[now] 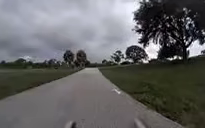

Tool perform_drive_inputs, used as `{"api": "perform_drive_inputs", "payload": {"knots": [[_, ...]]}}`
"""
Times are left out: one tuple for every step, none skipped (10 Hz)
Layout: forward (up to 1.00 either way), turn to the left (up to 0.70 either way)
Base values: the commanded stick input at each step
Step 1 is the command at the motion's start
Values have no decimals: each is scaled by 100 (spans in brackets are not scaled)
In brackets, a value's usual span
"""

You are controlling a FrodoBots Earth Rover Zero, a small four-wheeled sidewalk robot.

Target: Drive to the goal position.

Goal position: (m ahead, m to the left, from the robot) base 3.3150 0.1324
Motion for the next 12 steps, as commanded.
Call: {"api": "perform_drive_inputs", "payload": {"knots": [[70, -4], [70, -5], [70, -6], [70, -6], [70, -7], [70, -6], [70, -4], [70, -3], [70, -2], [70, 0], [70, 0], [70, 0]]}}
